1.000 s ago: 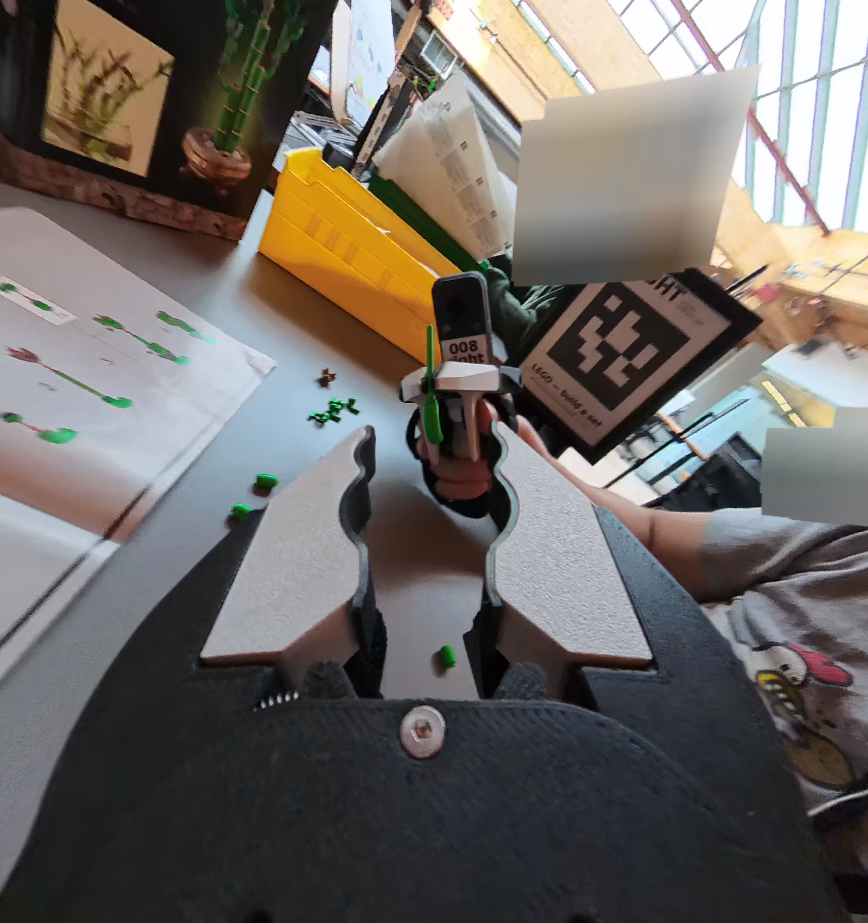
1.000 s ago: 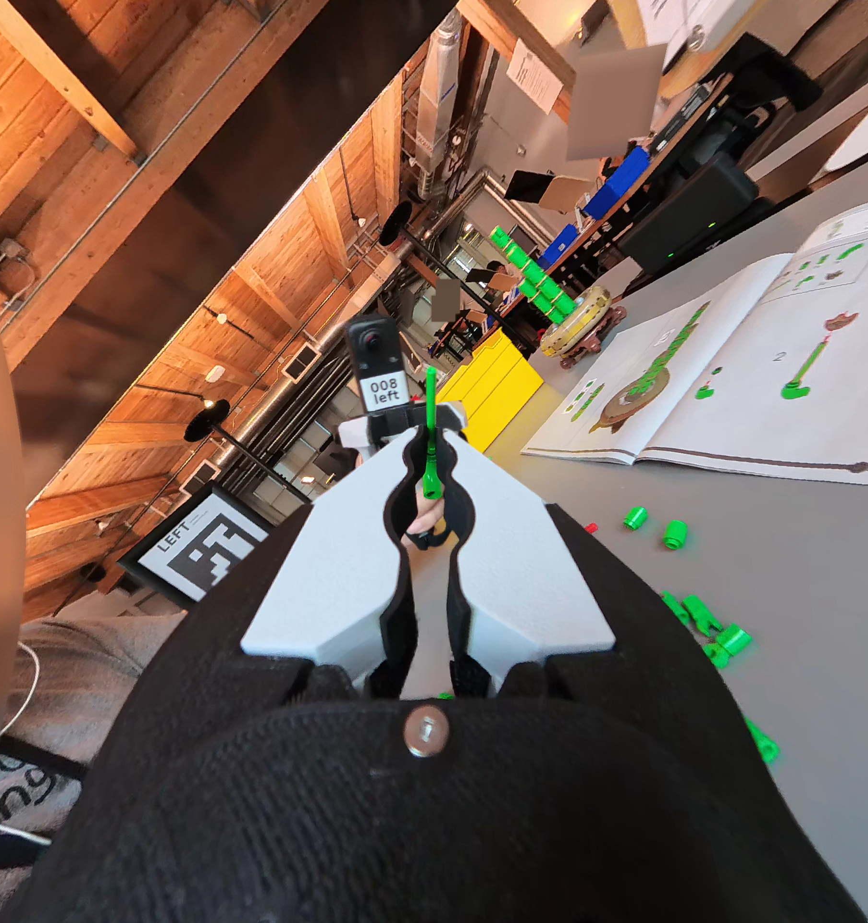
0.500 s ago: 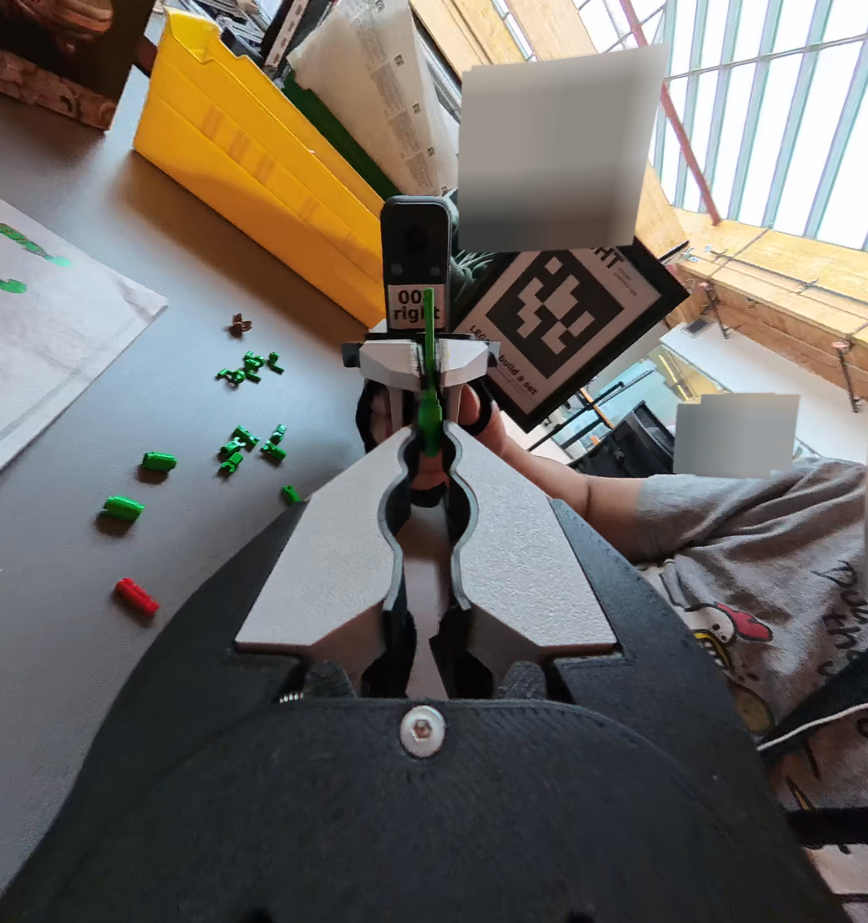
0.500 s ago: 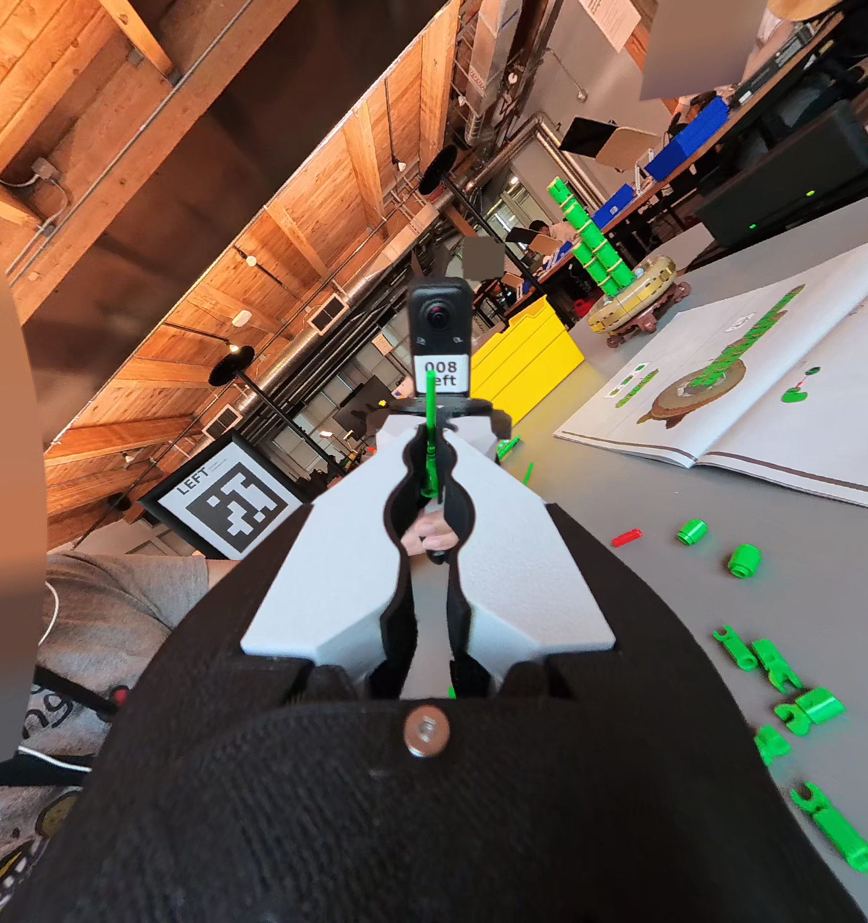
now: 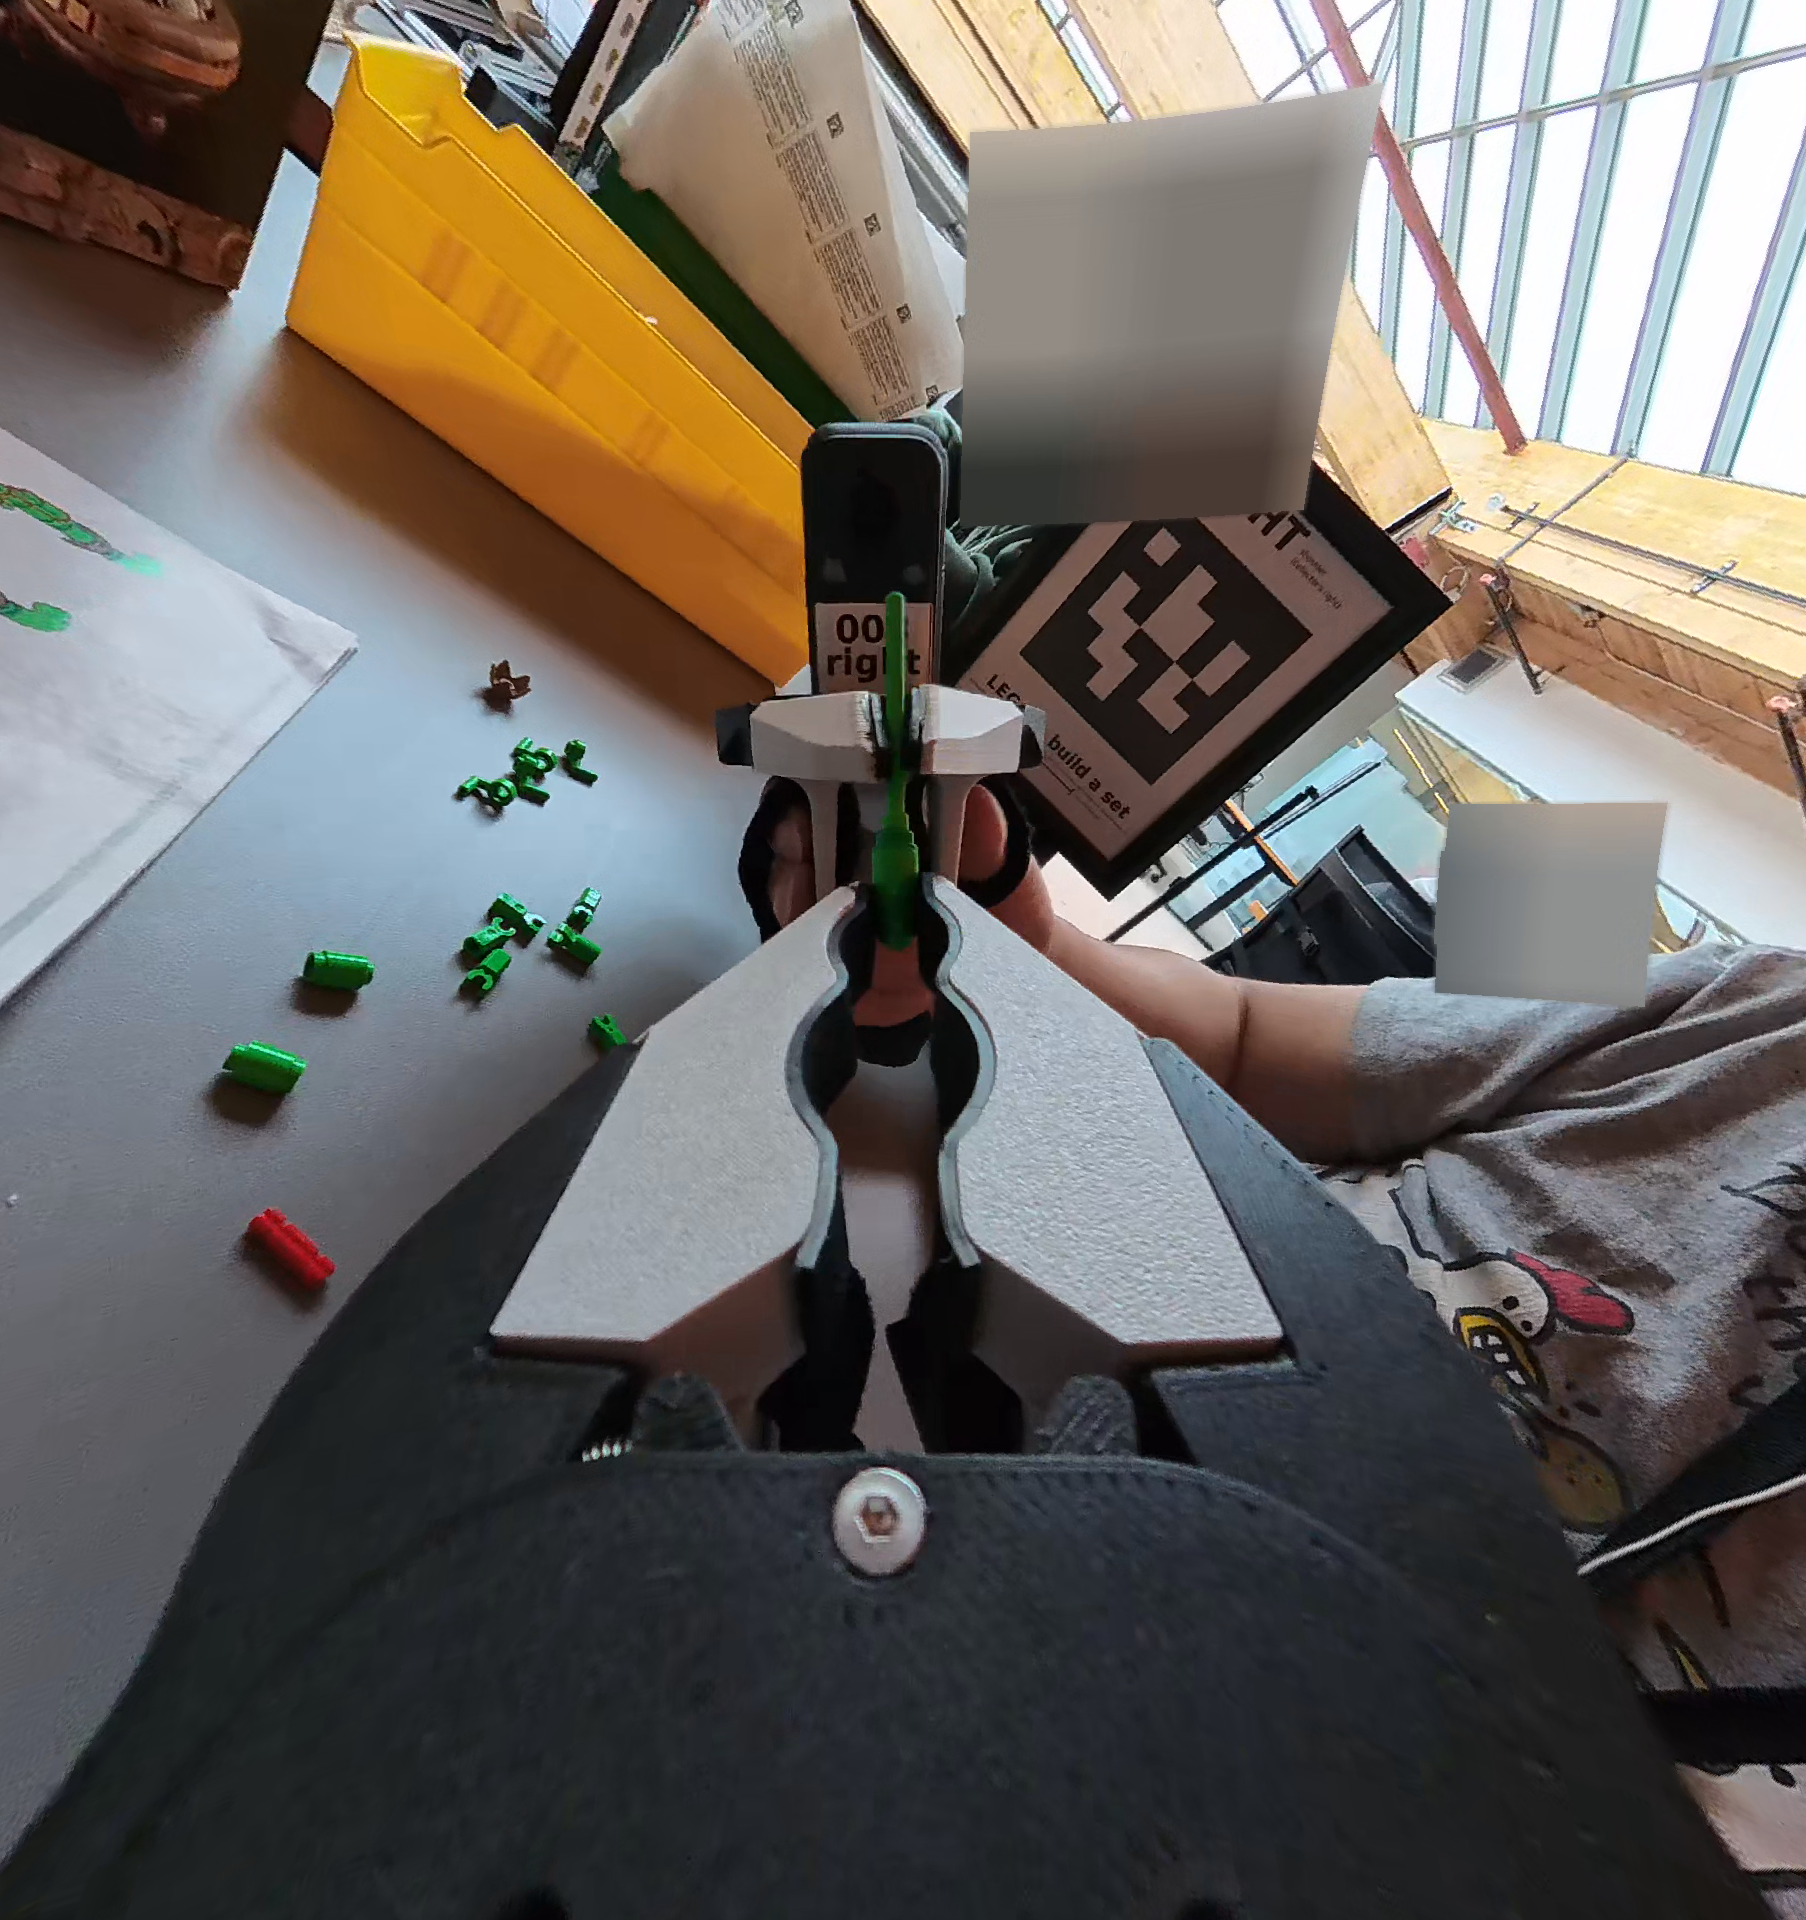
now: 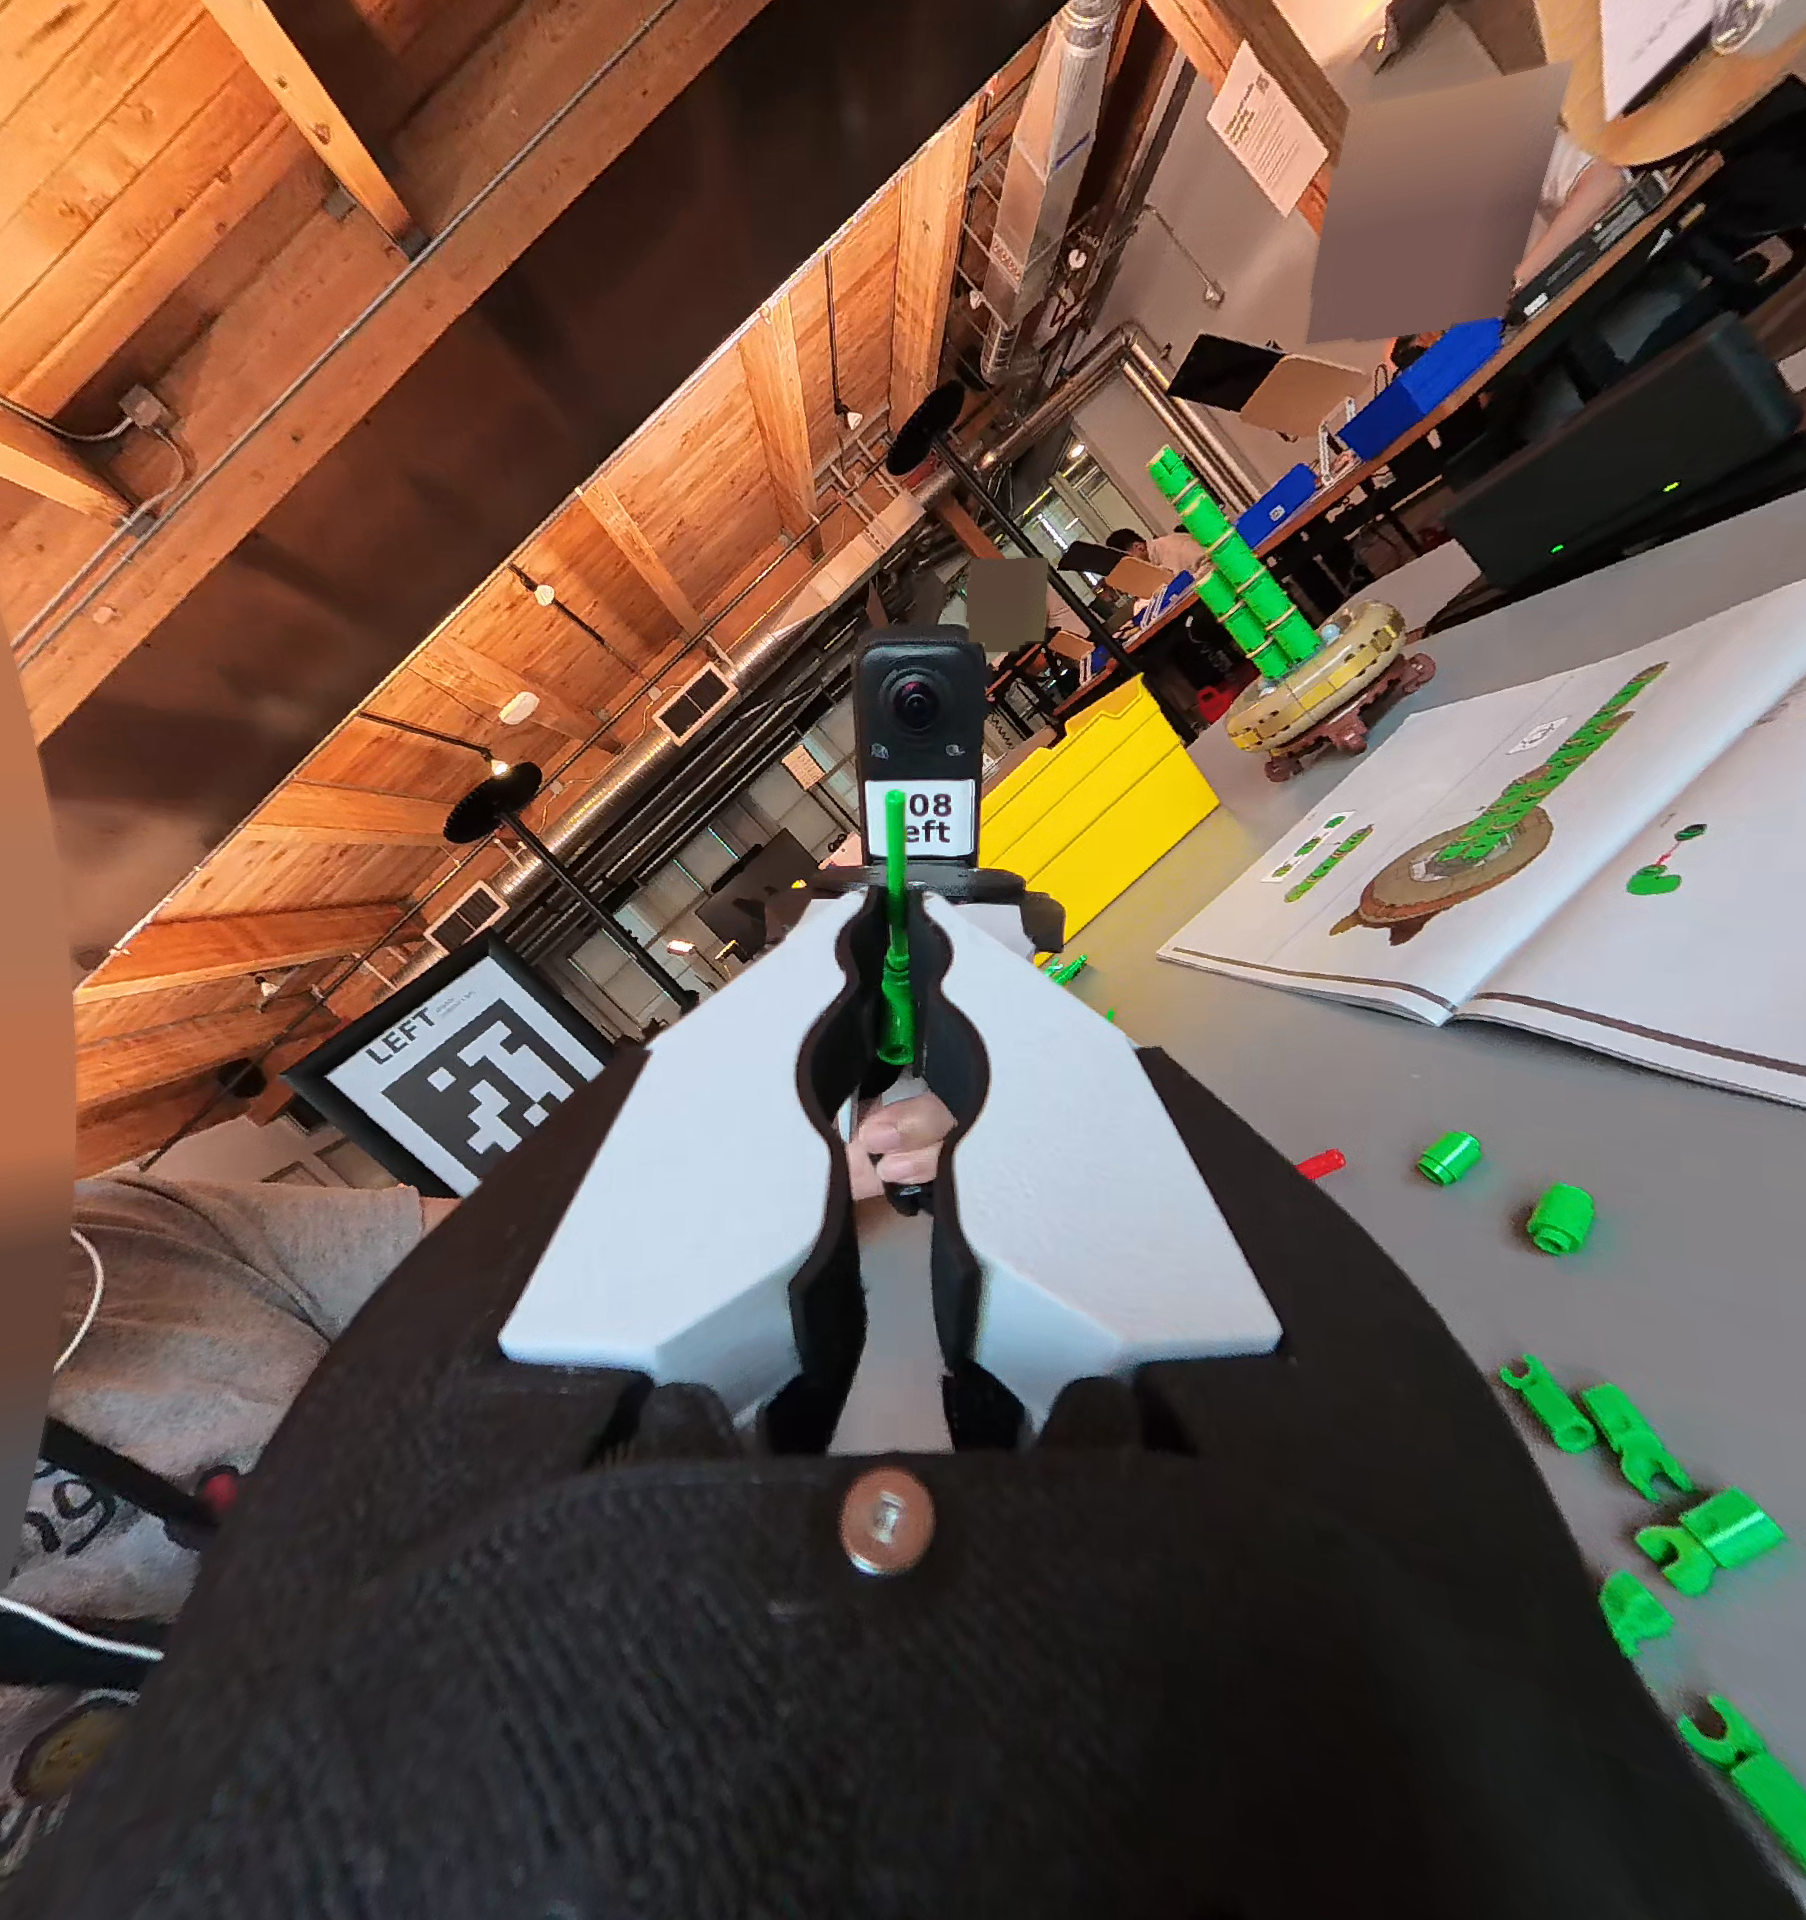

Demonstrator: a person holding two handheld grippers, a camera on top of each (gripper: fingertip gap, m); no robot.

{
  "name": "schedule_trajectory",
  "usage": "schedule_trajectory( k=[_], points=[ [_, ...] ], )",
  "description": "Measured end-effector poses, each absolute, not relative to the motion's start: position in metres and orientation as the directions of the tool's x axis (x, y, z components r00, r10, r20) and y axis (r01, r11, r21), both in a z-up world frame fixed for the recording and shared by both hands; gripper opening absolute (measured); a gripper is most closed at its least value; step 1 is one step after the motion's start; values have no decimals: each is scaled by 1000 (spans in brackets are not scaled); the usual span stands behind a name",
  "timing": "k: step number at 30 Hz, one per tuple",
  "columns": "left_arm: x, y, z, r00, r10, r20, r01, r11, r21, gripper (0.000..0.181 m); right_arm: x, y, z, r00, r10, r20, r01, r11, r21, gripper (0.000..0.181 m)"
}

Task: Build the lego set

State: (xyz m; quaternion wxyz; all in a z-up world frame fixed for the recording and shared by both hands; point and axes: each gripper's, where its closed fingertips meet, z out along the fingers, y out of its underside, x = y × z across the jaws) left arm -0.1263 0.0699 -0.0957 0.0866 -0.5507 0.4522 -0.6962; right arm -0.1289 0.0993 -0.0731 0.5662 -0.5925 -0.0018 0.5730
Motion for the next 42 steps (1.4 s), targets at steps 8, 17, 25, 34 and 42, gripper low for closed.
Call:
schedule_trajectory(
  k=[8,17,25,34,42],
  points=[
    [-126,71,-104,-334,-682,651,-392,-527,-754,4,-130,100,-81,375,640,-671,-625,-360,-693,0],
    [-126,76,-125,-294,-649,702,-436,-563,-702,4,-131,106,-104,392,560,-730,-621,-424,-659,0],
    [-126,75,-129,-281,-657,700,-454,-551,-700,4,-134,107,-108,394,544,-741,-607,-452,-654,0],
    [-129,75,-131,-273,-681,680,-474,-520,-711,4,-137,106,-110,393,545,-741,-590,-468,-657,0],
    [-131,76,-133,-269,-700,661,-494,-489,-719,4,-139,106,-112,384,541,-748,-581,-488,-651,0]
  ],
)
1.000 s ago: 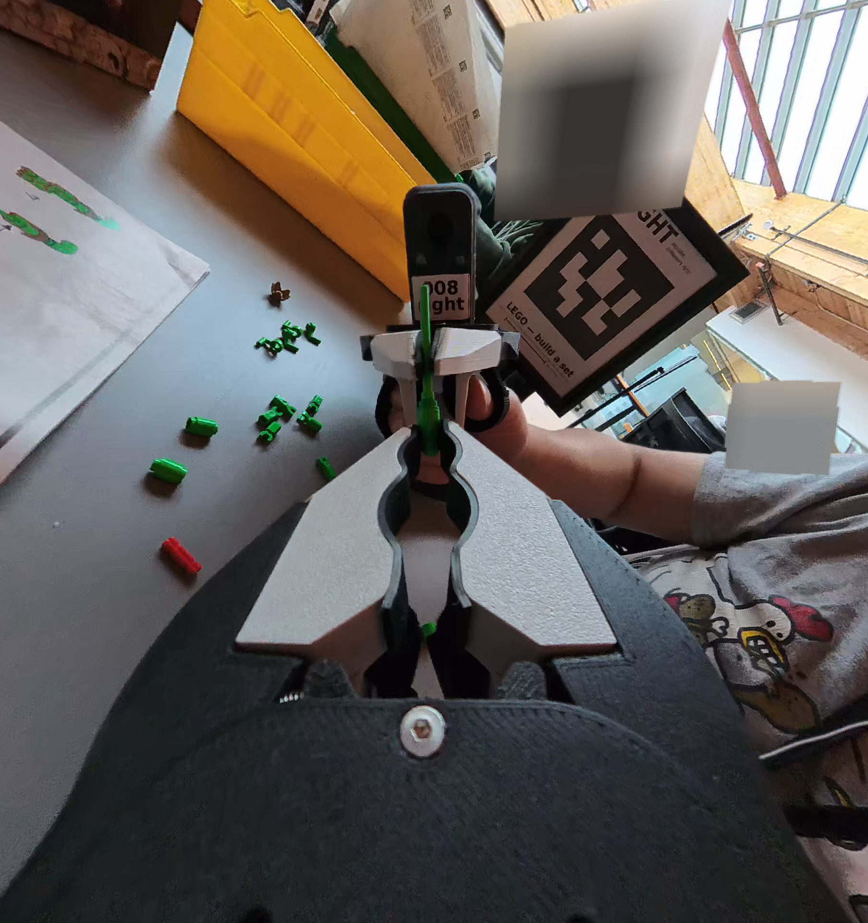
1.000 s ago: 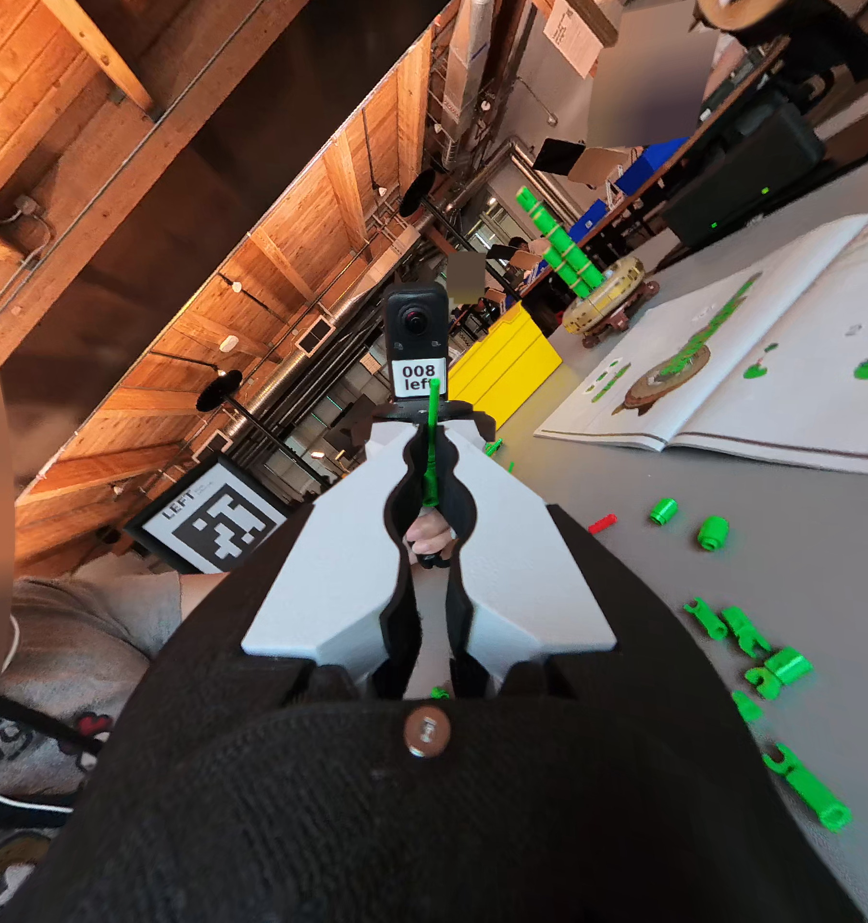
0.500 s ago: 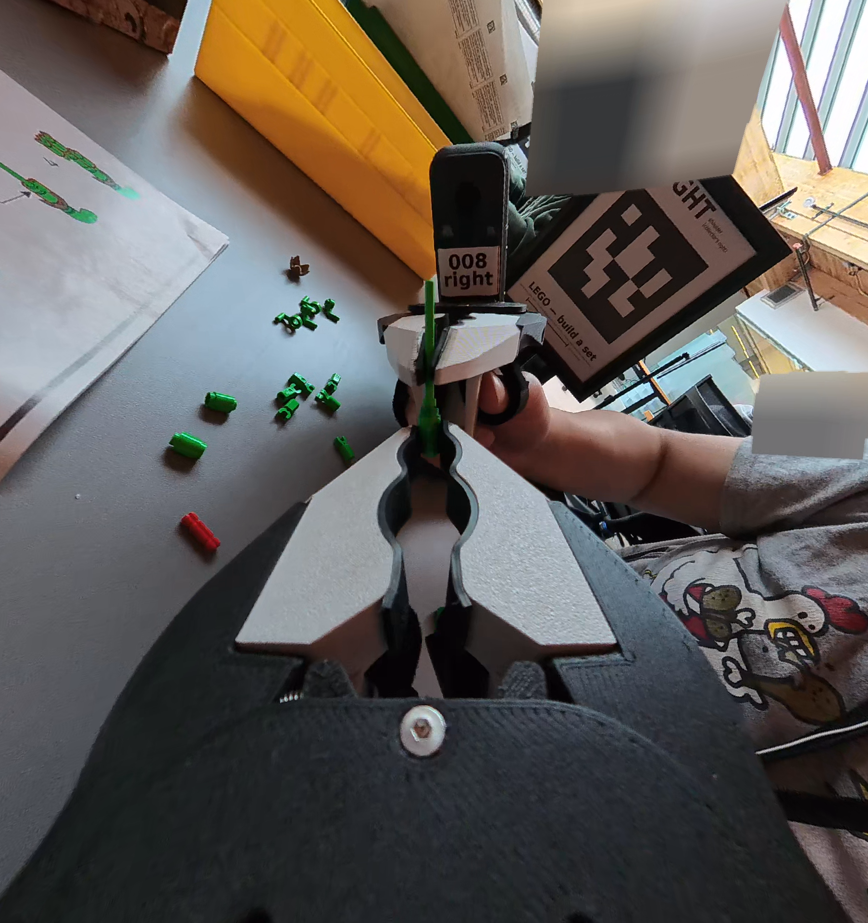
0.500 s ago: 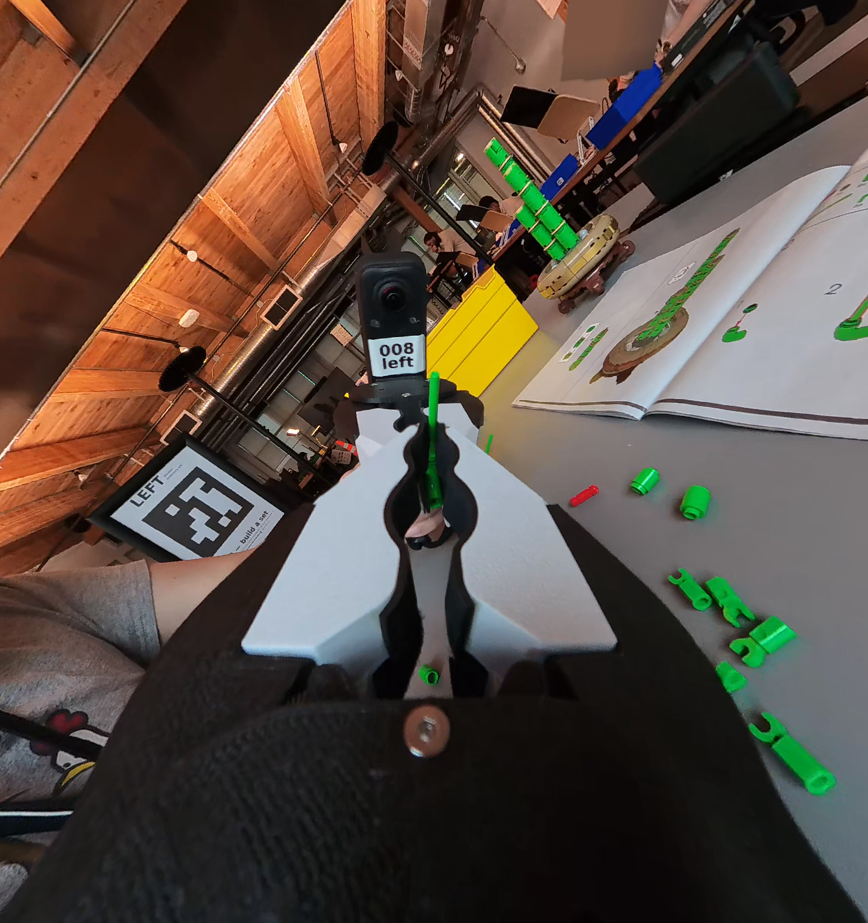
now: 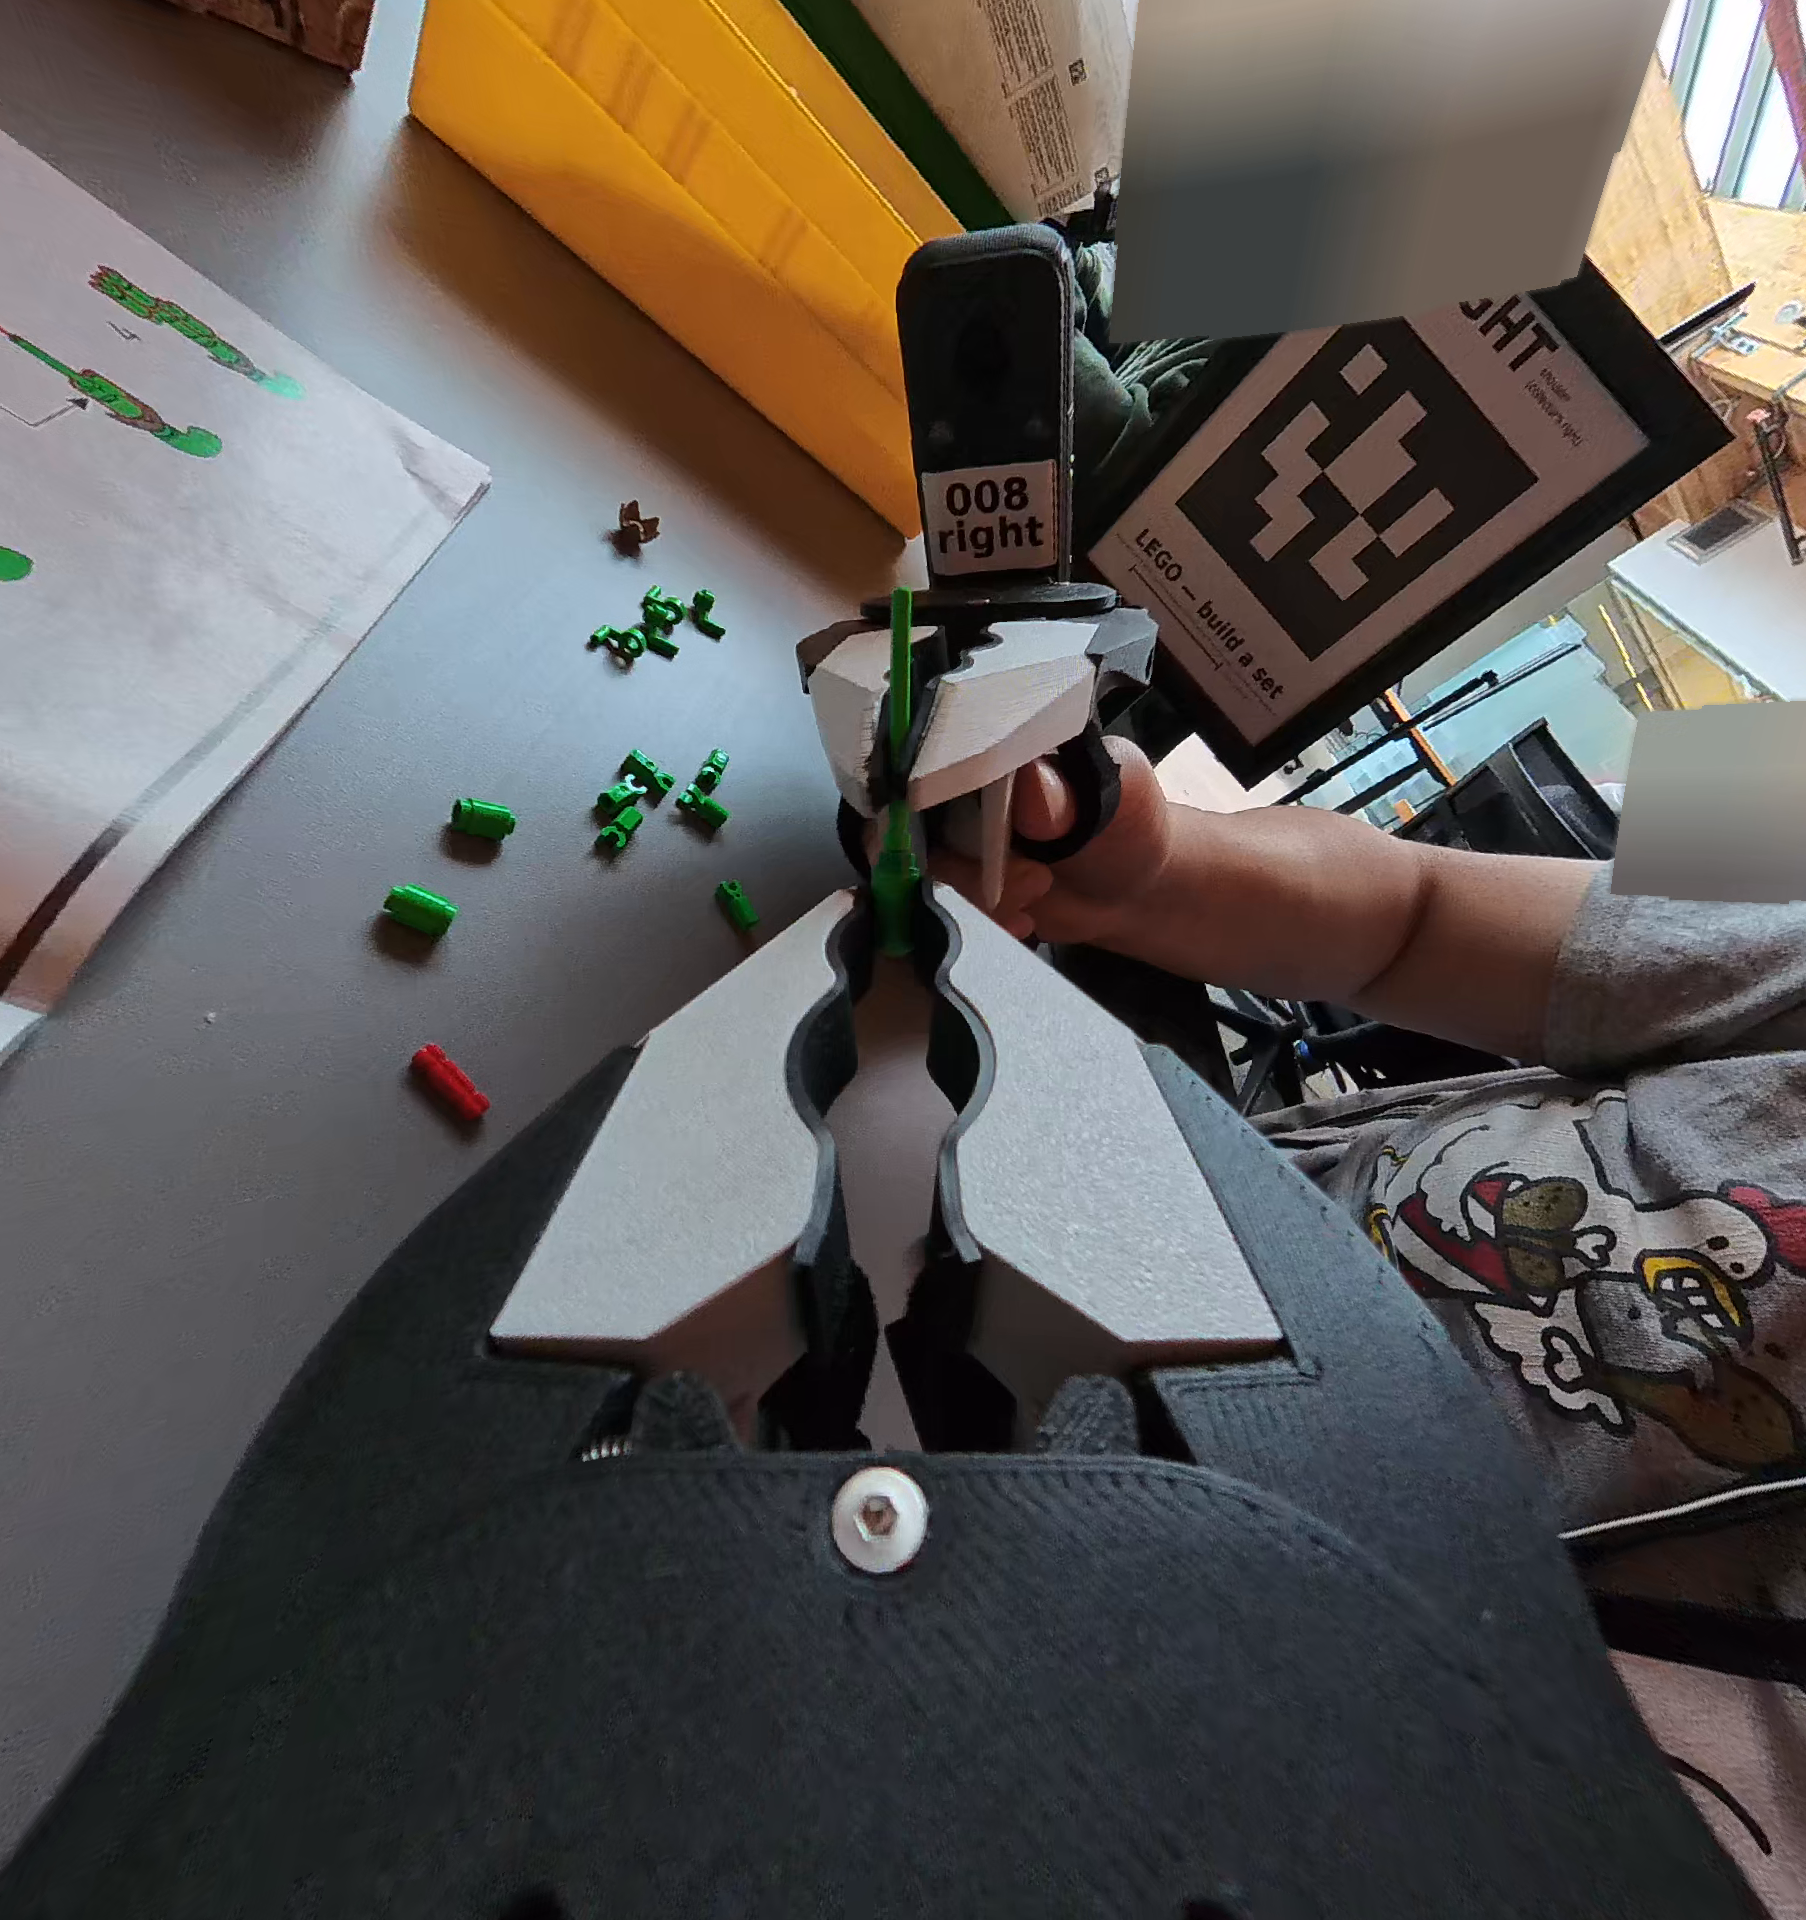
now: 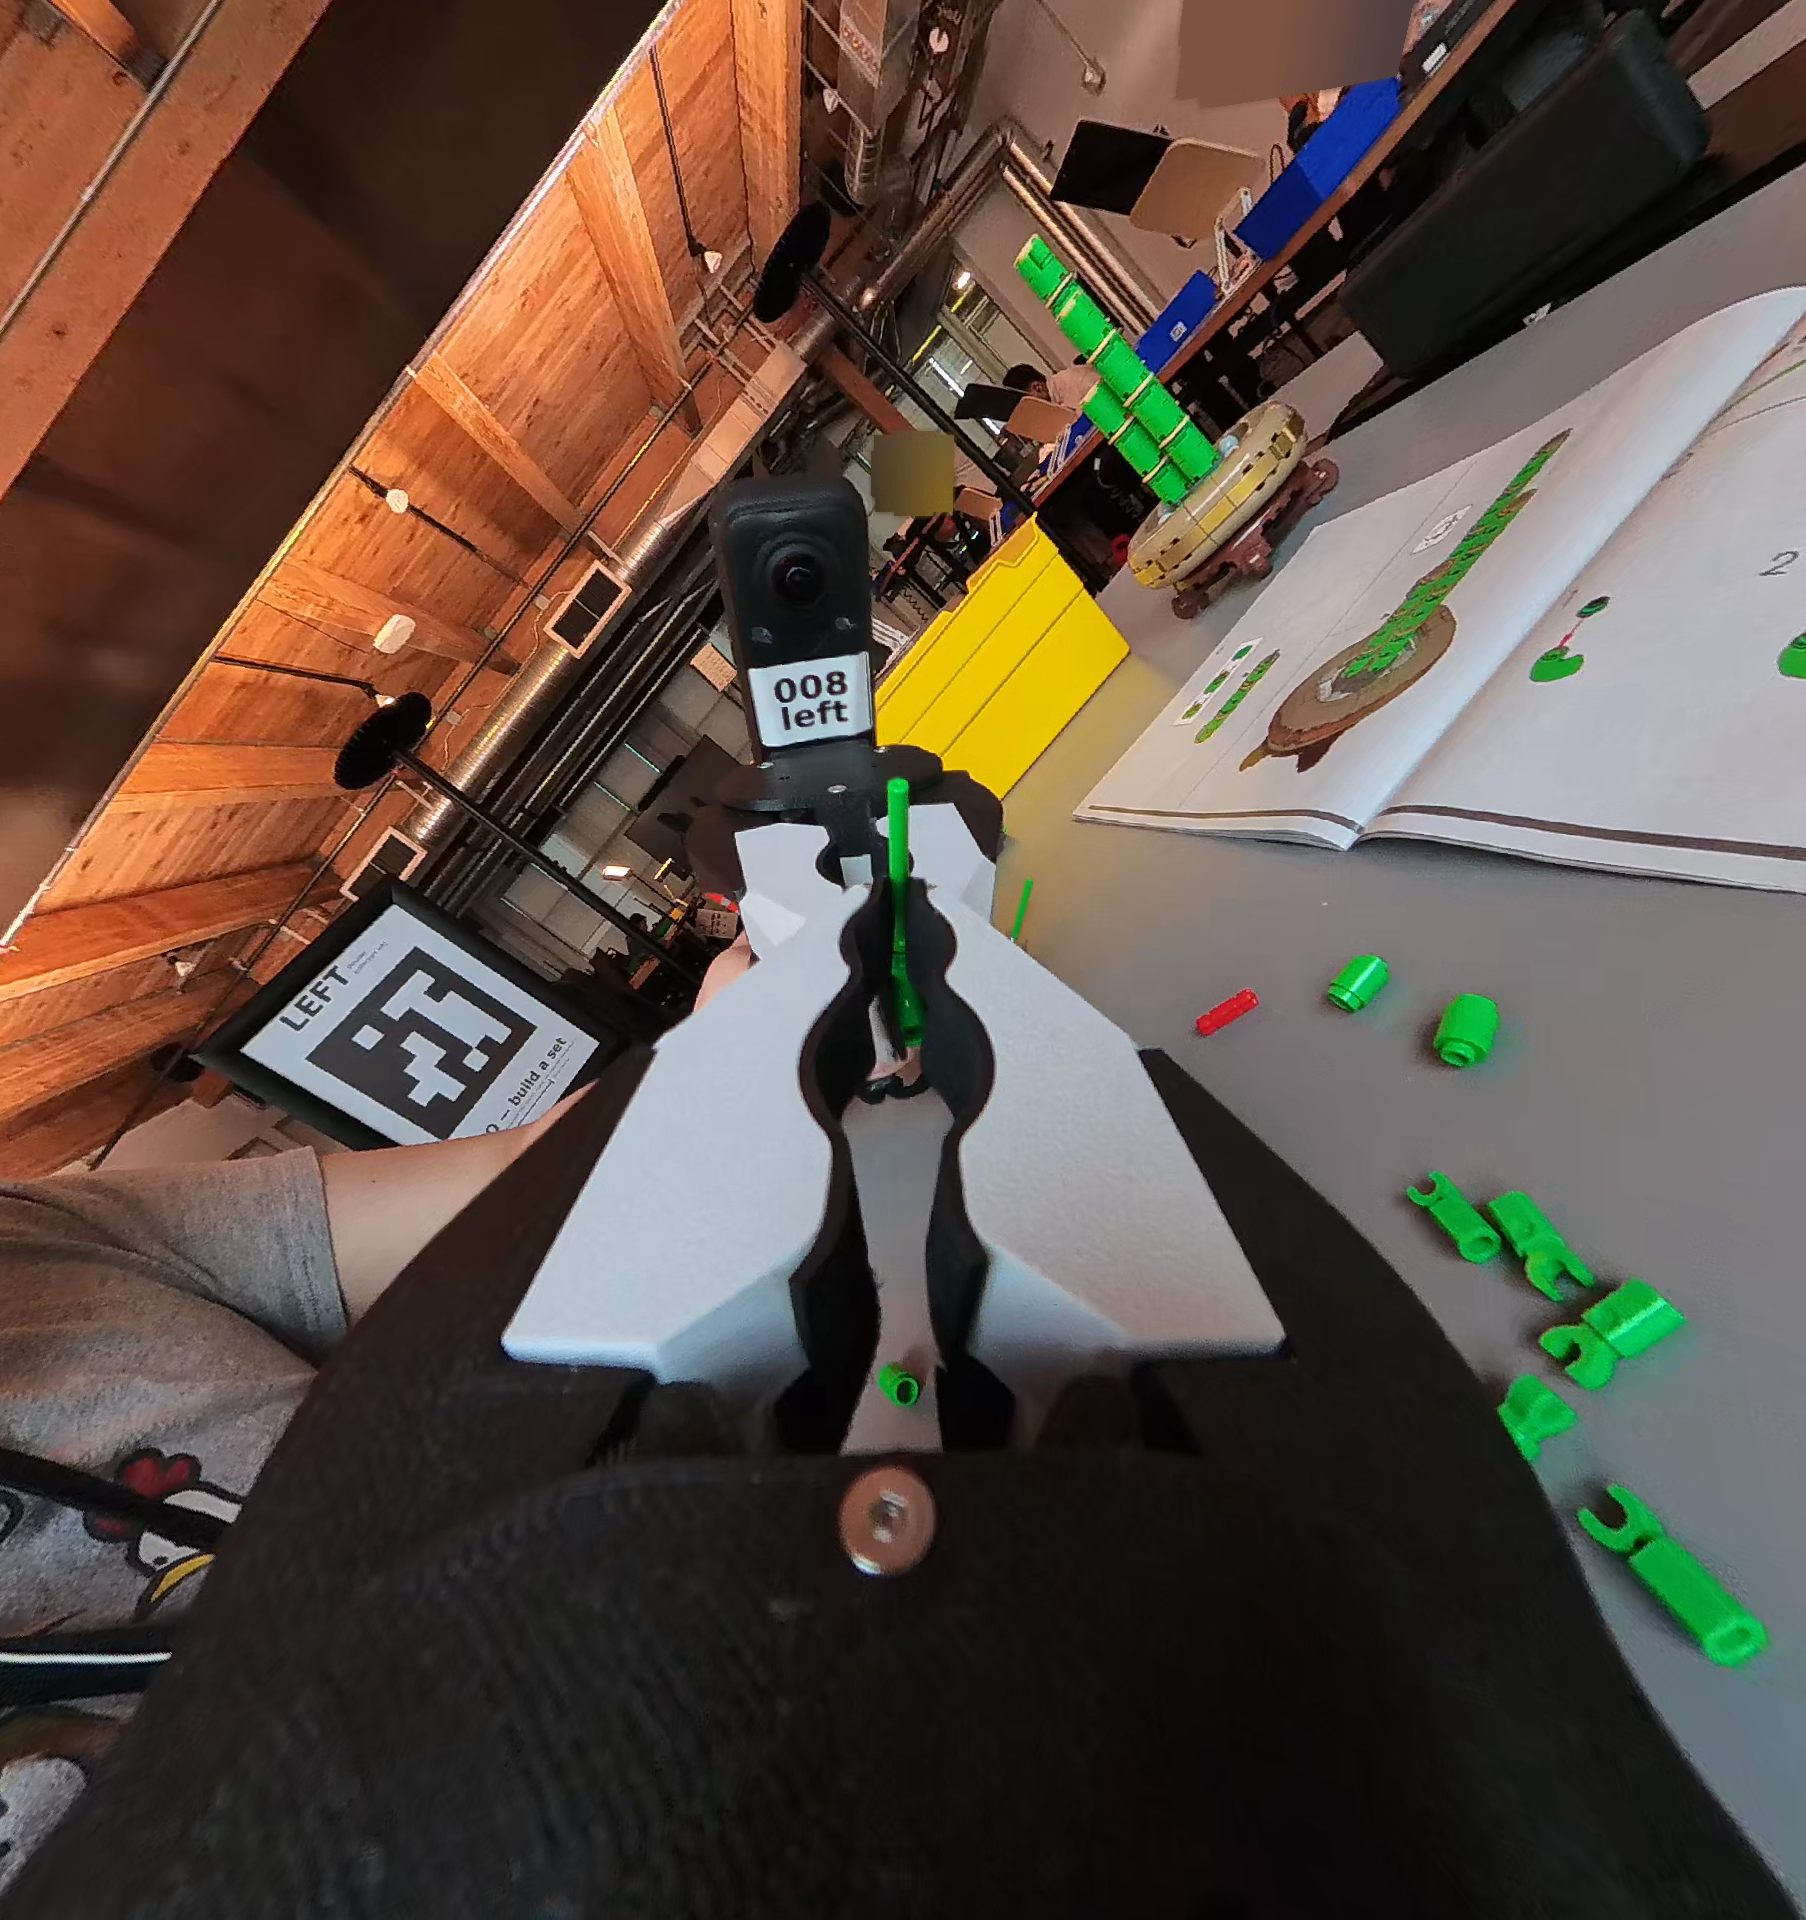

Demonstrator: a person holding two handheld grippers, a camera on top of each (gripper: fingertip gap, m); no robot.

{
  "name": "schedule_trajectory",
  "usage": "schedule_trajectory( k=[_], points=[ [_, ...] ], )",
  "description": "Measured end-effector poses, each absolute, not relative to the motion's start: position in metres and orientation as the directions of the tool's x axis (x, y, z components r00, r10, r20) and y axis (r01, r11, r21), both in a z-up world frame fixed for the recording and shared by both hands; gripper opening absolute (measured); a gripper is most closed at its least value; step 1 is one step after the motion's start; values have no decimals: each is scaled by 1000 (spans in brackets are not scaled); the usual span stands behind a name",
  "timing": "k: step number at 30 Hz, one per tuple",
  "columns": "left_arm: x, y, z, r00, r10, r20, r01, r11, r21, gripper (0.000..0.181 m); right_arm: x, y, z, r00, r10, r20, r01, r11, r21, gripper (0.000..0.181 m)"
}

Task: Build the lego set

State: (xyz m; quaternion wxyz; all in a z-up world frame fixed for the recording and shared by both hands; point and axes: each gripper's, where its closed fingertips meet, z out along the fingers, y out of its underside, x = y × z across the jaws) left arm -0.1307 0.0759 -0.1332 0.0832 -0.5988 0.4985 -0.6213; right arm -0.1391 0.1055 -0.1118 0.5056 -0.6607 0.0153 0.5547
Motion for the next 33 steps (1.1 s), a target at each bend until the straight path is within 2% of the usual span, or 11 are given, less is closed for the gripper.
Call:
schedule_trajectory(
  k=[33],
  points=[
    [-133,78,-145,-243,-749,617,-546,-420,-725,5,-145,108,-121,471,523,-710,-514,-492,-703,0]
  ],
)
